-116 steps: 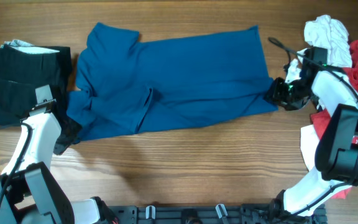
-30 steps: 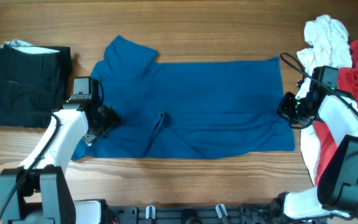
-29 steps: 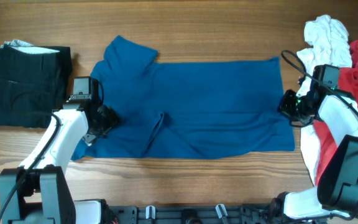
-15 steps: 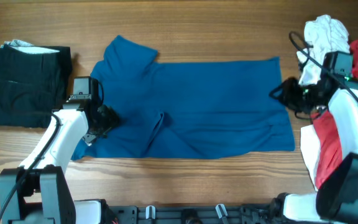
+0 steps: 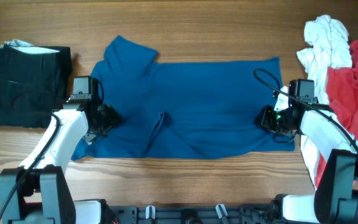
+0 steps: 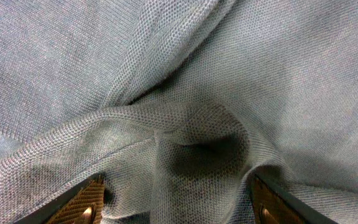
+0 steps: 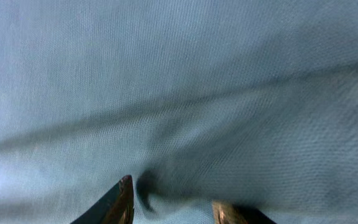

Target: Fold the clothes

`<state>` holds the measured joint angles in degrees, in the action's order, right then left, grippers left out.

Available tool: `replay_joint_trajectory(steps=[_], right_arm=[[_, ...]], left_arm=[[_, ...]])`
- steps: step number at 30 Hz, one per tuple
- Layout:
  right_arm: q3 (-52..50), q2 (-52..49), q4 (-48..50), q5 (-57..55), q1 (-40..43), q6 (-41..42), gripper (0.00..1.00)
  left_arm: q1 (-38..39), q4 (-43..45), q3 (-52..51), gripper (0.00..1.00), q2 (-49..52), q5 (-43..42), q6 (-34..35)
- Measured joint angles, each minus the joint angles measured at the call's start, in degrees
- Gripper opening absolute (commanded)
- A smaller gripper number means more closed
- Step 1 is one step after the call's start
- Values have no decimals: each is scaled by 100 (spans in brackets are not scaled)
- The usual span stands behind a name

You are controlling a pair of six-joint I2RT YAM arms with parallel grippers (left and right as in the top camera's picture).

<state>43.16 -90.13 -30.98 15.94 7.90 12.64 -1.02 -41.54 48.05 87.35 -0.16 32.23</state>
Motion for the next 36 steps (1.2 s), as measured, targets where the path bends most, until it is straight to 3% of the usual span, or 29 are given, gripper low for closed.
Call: replay_joint_trajectory(steps=[7, 11, 18, 30, 36], right_arm=[[-33, -2, 1580, -708, 0, 951, 45], [-33, -2, 1862, -765, 2, 1034, 50], [286, 553, 210, -876, 103, 785, 50], [258, -284, -160, -852, 103, 354, 43], [339, -315, -1272, -1290, 85, 1082, 43]], left_arm=[[0, 0, 0, 75, 0, 0, 0], [0, 0, 0, 75, 0, 0, 0], [0, 345, 0, 77, -4, 2, -348], [20, 175, -461, 71, -2, -15, -413], [-210, -518, -503, 69, -2, -24, -407]])
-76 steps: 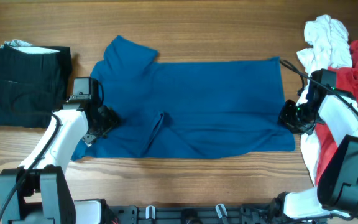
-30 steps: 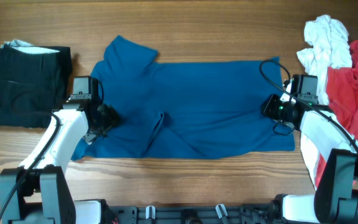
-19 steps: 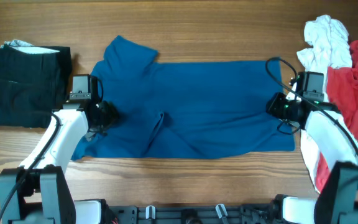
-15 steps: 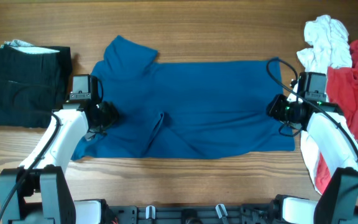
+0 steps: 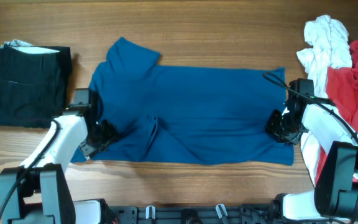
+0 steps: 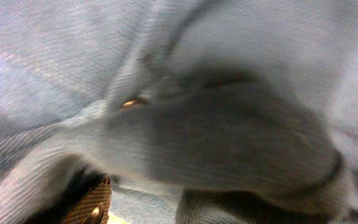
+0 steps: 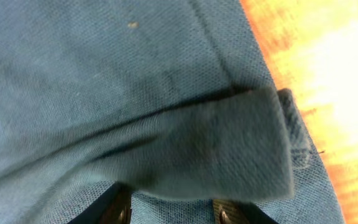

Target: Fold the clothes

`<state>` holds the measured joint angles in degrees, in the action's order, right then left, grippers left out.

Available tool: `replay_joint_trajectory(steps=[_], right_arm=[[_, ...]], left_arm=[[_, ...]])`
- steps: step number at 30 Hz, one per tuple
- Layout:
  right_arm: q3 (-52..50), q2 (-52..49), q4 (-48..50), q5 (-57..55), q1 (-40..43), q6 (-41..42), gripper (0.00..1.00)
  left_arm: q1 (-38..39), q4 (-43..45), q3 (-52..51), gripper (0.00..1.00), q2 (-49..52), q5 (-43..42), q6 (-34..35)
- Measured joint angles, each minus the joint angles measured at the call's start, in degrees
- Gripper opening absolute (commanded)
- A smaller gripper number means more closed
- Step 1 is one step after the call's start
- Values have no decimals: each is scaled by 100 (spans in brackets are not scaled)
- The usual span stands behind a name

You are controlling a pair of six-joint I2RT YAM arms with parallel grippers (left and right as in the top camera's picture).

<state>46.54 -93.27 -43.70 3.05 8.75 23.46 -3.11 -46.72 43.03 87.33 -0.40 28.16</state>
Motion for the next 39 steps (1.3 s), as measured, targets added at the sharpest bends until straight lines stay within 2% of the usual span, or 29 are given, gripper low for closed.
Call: replay_joint_trajectory(steps=[5, 8, 10, 11, 12, 15, 17, 20, 22, 24, 29, 33, 35, 36, 37, 39], right_arm=[[-162, 219, -35, -87, 0, 334, 47], [-291, 605, 0, -280, 2, 221, 56], [-291, 1003, 35, -361, 2, 61, 63], [-291, 1283, 92, -382, 2, -46, 68], [-289, 1473, 118, -409, 2, -127, 75], [-284, 1939, 284, -350, 2, -326, 78], [-280, 2129, 350, -170, 2, -450, 81], [-280, 2422, 348, 48, 2, -579, 87], [-278, 2474, 354, 264, 2, -686, 87], [-278, 2479, 345, 514, 2, -796, 87], [-278, 2490, 306, 739, 2, -868, 85], [-278, 2494, 258, 748, 2, -883, 82], [-278, 2494, 243, 748, 2, -883, 79], [-278, 2494, 236, 748, 2, -883, 78], [-278, 2494, 216, 748, 2, -883, 78], [-278, 2494, 149, 748, 2, -881, 77]], left_arm=[[-459, -129, -17, 69, -79, -28, -7], [-490, -94, -46, 71, -420, 7, -72], [-490, -81, -46, 80, -894, 2, -111], [-490, -81, -44, 94, -1274, -2, -146], [-490, -61, -37, 100, -1569, -33, -216], [-490, 529, 144, 100, -2385, -350, -501], [-490, 841, 562, 100, -2472, -669, -605], [-490, 942, 1329, 100, -1633, -1071, -907], [-490, 1016, 1932, 100, -748, -1290, -1176], [-490, 979, 2761, 100, 625, -1628, -1604], [-490, 1438, 3884, 98, 2549, -1803, -2199], [-490, 2105, 3960, 94, 3200, -1606, -2365], [-490, 2352, 3967, 89, 3348, -1499, -2459], [-490, 2406, 3967, 81, 3381, -1462, -2472], [-490, 2529, 3967, 63, 3445, -1438, -2511], [-490, 2562, 3971, 35, 3560, -1421, -2564]])
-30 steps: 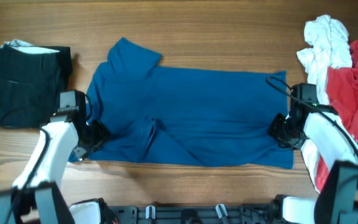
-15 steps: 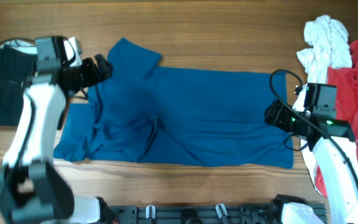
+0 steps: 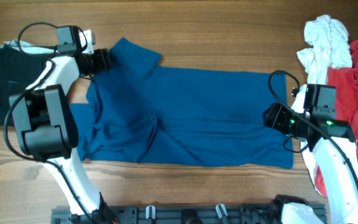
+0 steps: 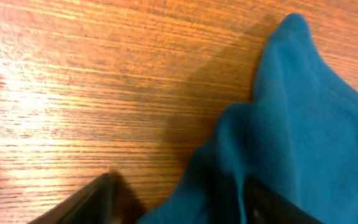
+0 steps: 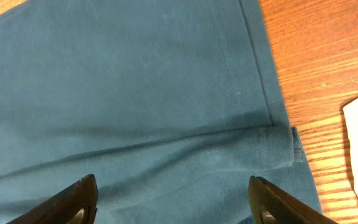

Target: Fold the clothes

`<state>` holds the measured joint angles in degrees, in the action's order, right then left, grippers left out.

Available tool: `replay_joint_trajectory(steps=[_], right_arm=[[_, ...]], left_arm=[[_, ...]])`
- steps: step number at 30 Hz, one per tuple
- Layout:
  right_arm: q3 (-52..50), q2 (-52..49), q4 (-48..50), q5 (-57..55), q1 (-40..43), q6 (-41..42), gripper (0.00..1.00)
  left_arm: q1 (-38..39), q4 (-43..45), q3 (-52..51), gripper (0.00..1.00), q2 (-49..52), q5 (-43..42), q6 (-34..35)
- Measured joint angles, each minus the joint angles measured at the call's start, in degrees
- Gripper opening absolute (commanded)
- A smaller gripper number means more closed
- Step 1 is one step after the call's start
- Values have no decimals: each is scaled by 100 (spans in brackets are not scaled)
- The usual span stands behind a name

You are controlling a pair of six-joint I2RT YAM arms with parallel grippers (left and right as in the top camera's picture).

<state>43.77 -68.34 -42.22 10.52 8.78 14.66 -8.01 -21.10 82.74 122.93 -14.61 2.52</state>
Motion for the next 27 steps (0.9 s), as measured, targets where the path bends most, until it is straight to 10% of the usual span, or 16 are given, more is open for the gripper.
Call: replay_joint_trajectory(steps=[4, 11, 19, 27], right_arm=[[0, 0, 26, 0, 0, 0, 72], [79, -332, 505, 7, 0, -4, 71], [3506, -3932, -146, 153, 227, -179, 77], [3921, -4916, 181, 103, 380, -345, 68]], left_arm=[[2, -74, 7, 4, 48, -9, -28], [4, -706, 107, 4, 76, -133, 219], [0, -1084, 155, 4, 55, -181, 664], [0, -1086, 155, 4, 55, -181, 682]])
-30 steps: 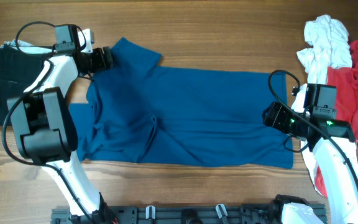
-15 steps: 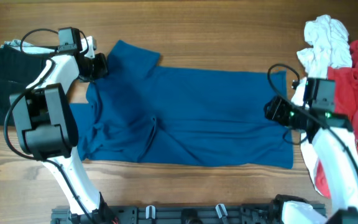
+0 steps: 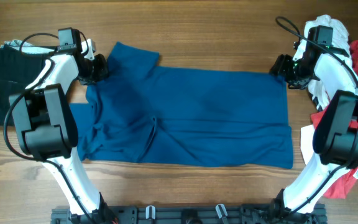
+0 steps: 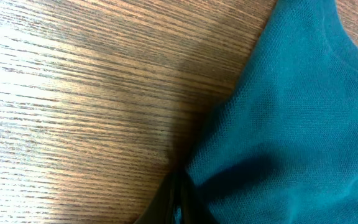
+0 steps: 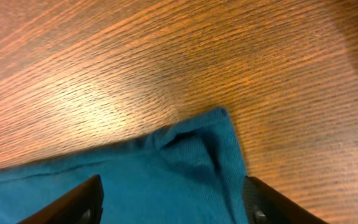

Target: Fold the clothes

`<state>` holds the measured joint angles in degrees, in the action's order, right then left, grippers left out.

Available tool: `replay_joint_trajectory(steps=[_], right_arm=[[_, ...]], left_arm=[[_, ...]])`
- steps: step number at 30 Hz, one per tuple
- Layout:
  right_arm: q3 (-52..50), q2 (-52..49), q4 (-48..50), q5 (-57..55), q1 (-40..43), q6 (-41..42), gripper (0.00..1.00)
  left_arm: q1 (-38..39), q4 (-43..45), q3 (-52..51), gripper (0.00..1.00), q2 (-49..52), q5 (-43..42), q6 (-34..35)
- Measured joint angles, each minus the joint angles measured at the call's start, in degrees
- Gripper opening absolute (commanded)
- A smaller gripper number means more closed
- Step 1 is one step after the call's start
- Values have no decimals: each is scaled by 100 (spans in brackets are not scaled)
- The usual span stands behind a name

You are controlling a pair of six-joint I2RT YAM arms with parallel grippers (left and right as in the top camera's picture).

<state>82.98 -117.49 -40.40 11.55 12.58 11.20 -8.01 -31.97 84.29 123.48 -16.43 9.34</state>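
A blue shirt lies spread flat across the wooden table, with a few creases near its lower left. My left gripper is at the upper left sleeve. In the left wrist view its fingers are pressed together on the edge of the blue fabric. My right gripper is at the shirt's top right corner. In the right wrist view it stands open, wide apart over that corner.
A folded black garment lies at the left edge, close to the left arm. A crumpled white cloth and a red cloth are piled at the right edge, beside the right arm.
The left gripper, open around the upper left sleeve before, is now shut on its edge. The right gripper has moved from the shirt's mid right edge up to its top right corner and is still open.
Both grippers were low on the shirt's left and right sides, down in the fabric. Then the shirt lay stretched wider and flatter. Then the left gripper was at the upper left sleeve and the right was raised over the right edge. Now they are at the two top corners.
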Motion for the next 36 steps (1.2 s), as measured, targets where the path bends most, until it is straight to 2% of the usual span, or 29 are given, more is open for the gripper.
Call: replay_joint_trajectory(steps=[4, 8, 13, 17, 18, 20, 29, 36], right_arm=[[0, -175, 57, 0, 0, -4, 65], [11, -258, 168, -4, 0, -22, 58], [66, -341, 345, -4, -4, -22, 56], [66, -380, 551, -20, -44, -35, 27], [66, -400, 579, -33, -66, -2, 17], [66, -424, 597, -57, -103, 59, 4], [109, -400, 173, -66, -90, 221, 4], [107, 426, -745, -330, 22, 354, 4]], left_arm=[[0, 0, 0, 4, 0, 0, 2], [0, -2, 0, 4, 0, -2, 2], [0, 0, 0, 4, 0, 0, 0], [0, -2, 0, 4, 0, 0, 0], [0, -2, 0, 4, 0, 0, 0], [0, -2, 0, 4, 0, -2, 2], [0, -402, -9, 4, -199, 9, 2], [-9, -1270, -35, 4, -1309, 9, 2]])
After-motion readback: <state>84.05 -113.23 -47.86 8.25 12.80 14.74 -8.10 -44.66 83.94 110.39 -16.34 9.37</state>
